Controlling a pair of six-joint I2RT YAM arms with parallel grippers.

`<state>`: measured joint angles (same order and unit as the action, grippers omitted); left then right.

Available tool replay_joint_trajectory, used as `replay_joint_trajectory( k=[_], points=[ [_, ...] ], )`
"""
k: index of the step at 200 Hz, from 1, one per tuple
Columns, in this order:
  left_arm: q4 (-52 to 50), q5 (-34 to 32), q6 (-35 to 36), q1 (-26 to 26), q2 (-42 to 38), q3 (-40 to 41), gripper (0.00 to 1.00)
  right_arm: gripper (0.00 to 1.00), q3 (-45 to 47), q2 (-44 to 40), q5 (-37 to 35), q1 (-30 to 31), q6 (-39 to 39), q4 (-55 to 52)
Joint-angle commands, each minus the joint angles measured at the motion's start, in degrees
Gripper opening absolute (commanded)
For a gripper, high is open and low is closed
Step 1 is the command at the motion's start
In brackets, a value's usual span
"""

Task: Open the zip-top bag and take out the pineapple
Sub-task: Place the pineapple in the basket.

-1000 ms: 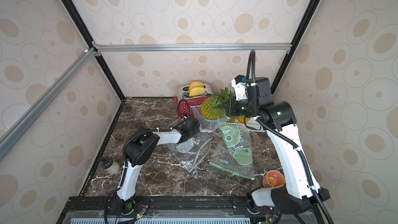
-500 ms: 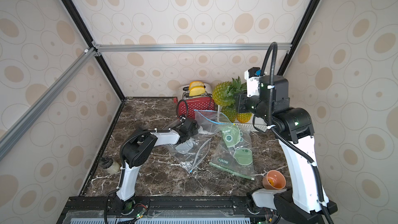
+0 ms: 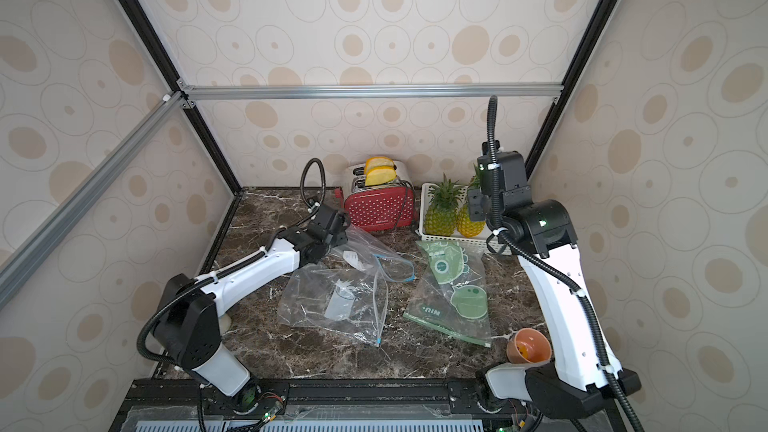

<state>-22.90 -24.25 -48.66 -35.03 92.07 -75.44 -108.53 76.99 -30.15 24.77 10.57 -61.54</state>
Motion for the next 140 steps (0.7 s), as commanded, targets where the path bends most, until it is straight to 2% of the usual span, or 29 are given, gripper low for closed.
replay_joint_trajectory(
  k=[1,28,73,89,96,140],
  points=[
    [-4.9,-2.2,5.5,0.9,-3.4,-3.3,0.55,0.0,0.6,2.2,-7.8,-2.0,-4.3,9.1],
    [-5.4,-1.5,8.1,1.9,-5.0,-5.2,0.62,0.0,1.3,5.9,-9.1,-4.8,-4.7,12.3],
    [-4.9,-0.5,9.8,2.6,-4.3,-7.0,0.63,0.0,-1.0,11.2,-12.5,-8.6,-3.8,14.9],
    [-5.0,-0.3,10.2,2.5,-3.4,-8.1,0.63,0.0,-0.7,12.1,-12.0,-9.8,-0.9,13.9],
    [-5.1,-0.2,10.4,2.6,-2.9,-8.5,0.63,0.0,0.2,12.0,-11.4,-12.1,0.9,13.7],
    [-4.3,1.9,9.0,2.6,-1.4,-8.8,0.62,0.0,13.1,7.9,-3.5,-19.2,12.6,18.6]
  ],
)
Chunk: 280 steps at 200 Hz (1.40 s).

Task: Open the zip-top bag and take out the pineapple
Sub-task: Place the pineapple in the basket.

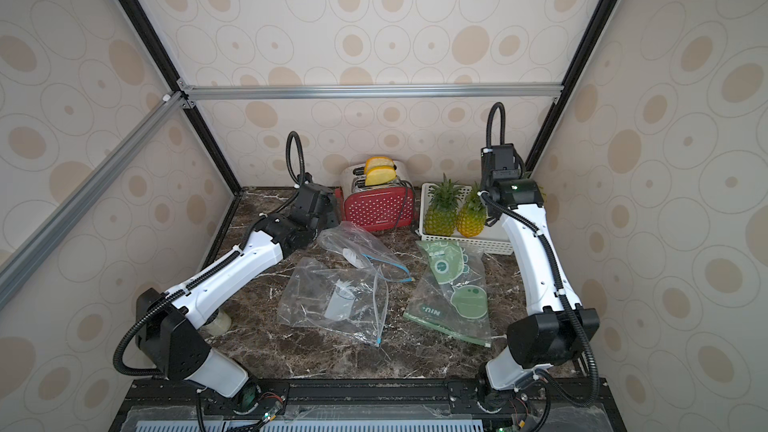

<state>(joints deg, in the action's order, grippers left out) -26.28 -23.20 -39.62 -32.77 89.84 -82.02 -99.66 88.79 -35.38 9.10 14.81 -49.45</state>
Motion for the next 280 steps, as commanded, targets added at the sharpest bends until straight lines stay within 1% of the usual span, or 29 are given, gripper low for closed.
replay_joint_trajectory(
  k=[1,30,50,106,151,187,209,257,280],
  points=[
    [-0.9,0.8,-0.1,0.4,0.8,-2.2,0.62,0.0,4.5,-4.0,2.0,-3.7,8.6,6.7],
    [-0.1,1.5,-1.3,0.4,0.9,-0.8,0.6,0.0,11.1,-5.9,7.8,-8.1,13.7,11.4],
    [0.6,2.3,-1.8,0.3,1.1,-0.2,0.6,0.0,14.9,-8.0,9.3,-9.1,14.7,16.2],
    [1.7,3.3,-2.7,0.3,1.5,0.7,0.58,0.0,12.4,-9.9,11.1,-9.2,14.0,16.1],
    [1.8,3.4,-2.2,0.3,0.8,1.4,0.58,0.0,11.7,-7.2,18.5,-13.1,20.3,15.7],
    [2.0,3.3,-2.2,0.3,0.6,2.0,0.58,0.0,15.3,-5.3,26.1,-16.4,26.9,19.8],
    [2.2,3.5,-2.3,0.3,1.2,2.0,0.58,0.0,16.3,-4.7,29.7,-17.4,28.5,21.9],
    [2.9,4.1,-3.0,0.3,1.8,2.5,0.58,0.0,12.7,-3.9,32.2,-17.5,28.3,20.8],
    [3.2,4.2,-3.0,0.3,1.6,2.9,0.58,0.0,11.9,-3.4,32.3,-17.6,28.2,20.0]
  ],
)
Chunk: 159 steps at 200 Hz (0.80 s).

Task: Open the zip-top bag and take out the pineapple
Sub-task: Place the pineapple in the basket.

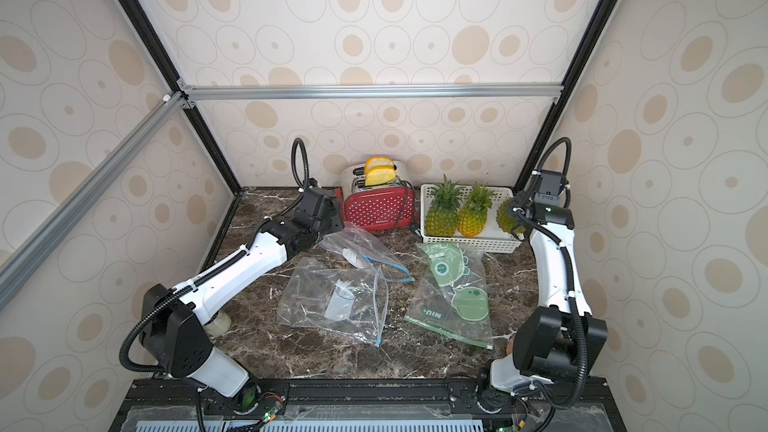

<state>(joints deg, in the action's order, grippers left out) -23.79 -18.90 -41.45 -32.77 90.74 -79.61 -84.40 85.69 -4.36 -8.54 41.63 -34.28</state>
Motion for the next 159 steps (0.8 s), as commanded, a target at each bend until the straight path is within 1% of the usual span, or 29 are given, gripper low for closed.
replay_joint_trajectory(
  k=[1,46,70,107,145,153,159],
  points=[
    [0.8,-0.1,-1.2,0.3,0.7,0.5,0.58,0.0,-3.3,-0.2,1.3,0.1,1.4,4.8],
    [0.5,0.2,-1.0,0.3,0.7,1.1,0.58,0.0,0.5,1.2,1.4,0.0,3.8,5.3],
    [-0.1,-0.1,-0.4,0.3,0.7,1.3,0.58,0.0,1.6,3.3,2.0,-0.4,5.2,5.3],
    [-0.8,-0.6,-0.2,0.3,0.8,1.4,0.59,0.0,-0.3,7.8,1.5,-0.4,4.7,4.1],
    [-1.4,-1.0,0.0,0.3,1.4,1.2,0.6,0.0,-1.0,10.7,0.7,-0.5,3.9,4.4],
    [-1.4,-1.0,0.1,0.3,1.6,1.1,0.61,0.04,-1.4,11.3,1.0,-0.5,3.7,4.2],
    [-1.5,-1.1,0.2,0.3,1.7,1.0,0.62,0.1,-1.7,11.8,1.4,-0.4,3.4,4.2]
  ],
)
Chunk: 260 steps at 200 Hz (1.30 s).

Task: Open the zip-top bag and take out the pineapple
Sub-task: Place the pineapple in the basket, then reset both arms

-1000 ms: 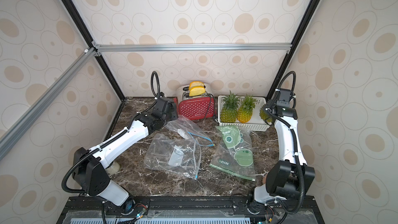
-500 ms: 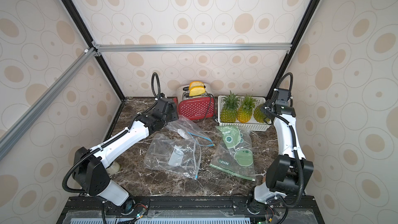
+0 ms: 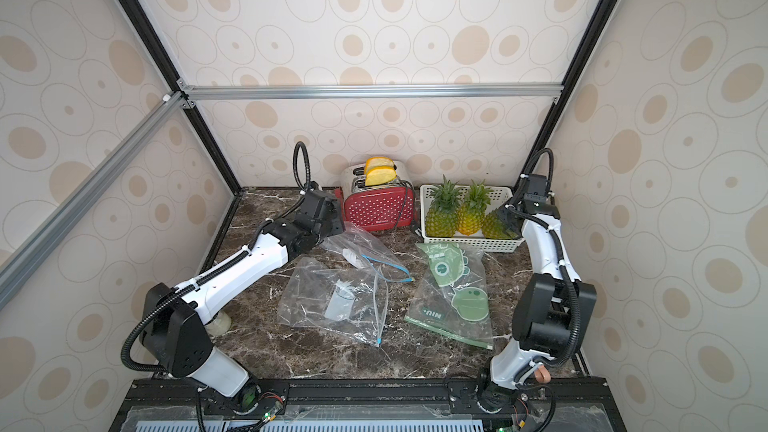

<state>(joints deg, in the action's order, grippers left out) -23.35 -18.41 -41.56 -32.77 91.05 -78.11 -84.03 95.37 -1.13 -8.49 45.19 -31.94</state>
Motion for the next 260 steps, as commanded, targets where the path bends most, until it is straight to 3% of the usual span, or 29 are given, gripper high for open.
replay_joint_trajectory(
  k=[1,24,35,57,82,139,164,199,230,260],
  points=[
    [-2.0,-1.5,0.3,0.3,1.5,-0.5,0.62,0.11,-2.1,2.1,-1.8,-0.5,-0.2,1.8],
    [-2.0,-1.6,1.0,0.3,1.8,-0.6,0.68,0.4,-2.1,2.4,-0.7,-0.5,-1.2,2.5],
    [-1.9,-1.8,1.6,0.3,1.7,-0.5,0.71,0.49,-1.6,1.8,-0.4,-0.5,-1.7,3.2],
    [-1.3,-2.5,3.3,0.4,1.3,-0.1,0.8,0.55,-0.7,-0.3,0.2,-0.4,-3.2,5.0],
    [-0.3,-3.4,7.2,0.7,0.3,0.5,0.99,0.61,-0.1,-3.9,1.6,-0.4,-5.5,5.4],
    [5.0,-9.4,20.4,4.1,-3.6,6.6,0.99,0.81,5.4,-18.2,-1.9,1.0,-16.9,1.6],
    [14.5,-16.1,22.8,7.9,-8.4,18.0,0.99,1.0,17.0,-27.7,-1.9,2.1,-23.4,4.5],
    [33.2,-20.8,31.0,10.0,-14.0,36.2,0.99,1.0,44.8,-45.0,-0.2,4.3,-33.5,20.1],
    [35.3,-22.2,34.2,11.5,-14.3,39.2,0.99,1.0,63.5,-55.6,-4.7,5.3,-39.5,37.2],
    [38.9,-21.0,37.2,13.2,-15.0,40.8,0.99,1.0,69.1,-51.6,-8.4,5.3,-41.9,45.4]
  ],
)
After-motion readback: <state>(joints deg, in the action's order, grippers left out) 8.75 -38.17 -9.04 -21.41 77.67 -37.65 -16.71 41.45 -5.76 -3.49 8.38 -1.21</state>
